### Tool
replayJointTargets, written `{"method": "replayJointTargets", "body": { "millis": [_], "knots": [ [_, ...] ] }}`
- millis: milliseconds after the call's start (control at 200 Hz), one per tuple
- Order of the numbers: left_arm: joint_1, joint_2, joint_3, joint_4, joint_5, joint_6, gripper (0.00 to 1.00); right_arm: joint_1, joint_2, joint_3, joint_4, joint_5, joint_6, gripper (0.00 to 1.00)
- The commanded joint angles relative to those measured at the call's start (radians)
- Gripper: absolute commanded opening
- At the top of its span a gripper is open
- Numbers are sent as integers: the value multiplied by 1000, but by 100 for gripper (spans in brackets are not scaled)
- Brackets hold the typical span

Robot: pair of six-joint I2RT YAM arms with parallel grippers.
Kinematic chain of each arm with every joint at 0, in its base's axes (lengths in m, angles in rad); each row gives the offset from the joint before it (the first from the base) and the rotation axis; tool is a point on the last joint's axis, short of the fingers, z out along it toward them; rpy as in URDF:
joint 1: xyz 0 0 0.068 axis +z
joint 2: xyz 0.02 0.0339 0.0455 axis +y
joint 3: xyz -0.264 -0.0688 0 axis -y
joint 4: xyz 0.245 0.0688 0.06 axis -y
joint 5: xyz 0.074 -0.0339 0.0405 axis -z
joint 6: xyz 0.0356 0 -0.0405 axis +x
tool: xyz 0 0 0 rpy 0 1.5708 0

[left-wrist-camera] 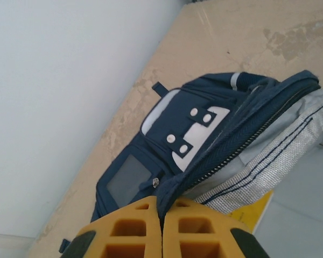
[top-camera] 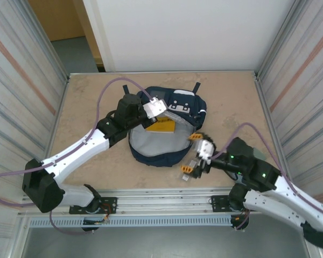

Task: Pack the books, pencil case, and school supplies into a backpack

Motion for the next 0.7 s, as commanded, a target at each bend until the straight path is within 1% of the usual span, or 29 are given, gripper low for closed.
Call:
{"method": "replayJointTargets", "body": {
  "millis": [0, 30, 70, 110, 145, 165, 190, 220, 256, 281, 306, 366, 401, 431, 471, 496, 521, 571, 646, 697],
  "knots": [
    [2, -67, -55, 99, -13, -2, 0, -141, -9, -33, 131, 242, 390, 99],
    [2, -71, -71, 107, -1, 6, 0, -202, 16, -13, 91, 234, 466, 99],
    [1, -74, -86, 106, 22, 10, 0, -282, 70, 23, 23, 168, 553, 99],
    [-3, -73, -92, 95, 39, 17, 0, -373, 142, 66, -47, 71, 634, 99],
    [-10, -69, -93, 84, 45, 22, 0, -443, 211, 96, -90, -64, 668, 100],
    [-16, -68, -95, 78, 47, 29, 0, -475, 248, 107, -97, -161, 660, 98],
    [-24, -67, -98, 73, 47, 41, 0, -507, 290, 113, -89, -283, 638, 93],
    [-32, -66, -104, 72, 46, 54, 0, -522, 329, 113, -77, -387, 594, 91],
    [-45, -66, -110, 77, 47, 69, 0, -519, 366, 114, -76, -445, 533, 88],
    [-50, -68, -115, 82, 53, 78, 0, -512, 385, 117, -75, -471, 491, 85],
    [-53, -71, -117, 81, 62, 84, 0, -500, 400, 122, -79, -480, 440, 85],
    [-57, -78, -115, 64, 98, 95, 0, -455, 422, 133, -95, -455, 313, 84],
    [-57, -82, -113, 44, 125, 104, 0, -407, 430, 141, -112, -397, 214, 85],
    [-57, -85, -113, 36, 145, 115, 0, -358, 435, 145, -120, -317, 124, 85],
    [-58, -86, -115, 31, 158, 126, 0, -281, 448, 145, -119, -168, -1, 84],
    [-57, -86, -115, 29, 166, 134, 0, -231, 459, 141, -98, -65, -45, 85],
    [-57, -85, -115, 24, 171, 140, 0, -202, 470, 136, -67, 15, -77, 85],
    [-57, -84, -114, 17, 174, 149, 0, -201, 522, 136, -16, 77, -109, 83],
    [-57, -86, -121, 10, 180, 156, 0, -235, 572, 147, 45, 101, -133, 73],
    [-57, -93, -137, 13, 188, 162, 0, -236, 594, 153, 80, 172, -145, 73]
  ]
}}
